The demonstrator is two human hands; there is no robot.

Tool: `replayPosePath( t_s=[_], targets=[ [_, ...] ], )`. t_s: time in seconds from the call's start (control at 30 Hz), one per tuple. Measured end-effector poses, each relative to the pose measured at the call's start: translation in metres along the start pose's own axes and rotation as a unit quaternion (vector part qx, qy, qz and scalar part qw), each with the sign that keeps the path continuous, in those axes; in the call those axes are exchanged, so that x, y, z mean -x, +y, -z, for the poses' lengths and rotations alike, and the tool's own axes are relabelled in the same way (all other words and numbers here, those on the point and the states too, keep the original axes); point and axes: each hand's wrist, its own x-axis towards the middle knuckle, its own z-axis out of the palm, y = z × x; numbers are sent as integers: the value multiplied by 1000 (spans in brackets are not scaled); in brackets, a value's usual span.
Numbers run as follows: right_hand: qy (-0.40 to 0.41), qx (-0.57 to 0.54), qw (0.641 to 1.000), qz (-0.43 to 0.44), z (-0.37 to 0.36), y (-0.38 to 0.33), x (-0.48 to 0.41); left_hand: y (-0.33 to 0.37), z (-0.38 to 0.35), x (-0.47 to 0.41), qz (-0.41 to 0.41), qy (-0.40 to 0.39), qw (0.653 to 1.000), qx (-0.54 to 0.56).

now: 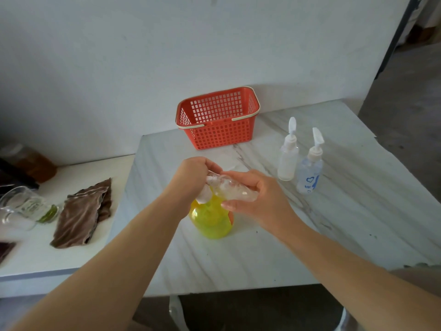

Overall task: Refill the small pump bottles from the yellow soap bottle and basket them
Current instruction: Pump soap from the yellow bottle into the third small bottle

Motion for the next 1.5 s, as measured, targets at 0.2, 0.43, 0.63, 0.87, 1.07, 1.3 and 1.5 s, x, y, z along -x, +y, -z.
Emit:
replayPosePath(
  t_s=[0.2, 0.43, 0.63, 0.87, 1.07, 1.3, 1.5],
  targets=[
    [-2, -6, 1000, -19, -5, 8, 1, -11, -5, -5, 25, 48, 996, 67],
    [4, 15, 1000, -14, -3, 5, 1, -8, -6, 0, 19, 52, 996, 76],
    [15, 40, 999, 9, 0, 1, -1, 7, 0, 1, 18, 14, 999, 33],
    [13, 32, 999, 3, -2, 3, 1, -2, -5, -2, 33, 45, 998, 40],
    [17, 39, 999, -5, -2, 8, 3, -8, -9, 0, 29, 56, 997, 40],
    [20, 42, 999, 11, -1, 1, 0, 3, -5, 4, 47, 62, 996, 40],
    [16, 35, 999, 19, 1, -3, 2, 9, 1, 6, 27, 9, 1000, 2]
  ],
)
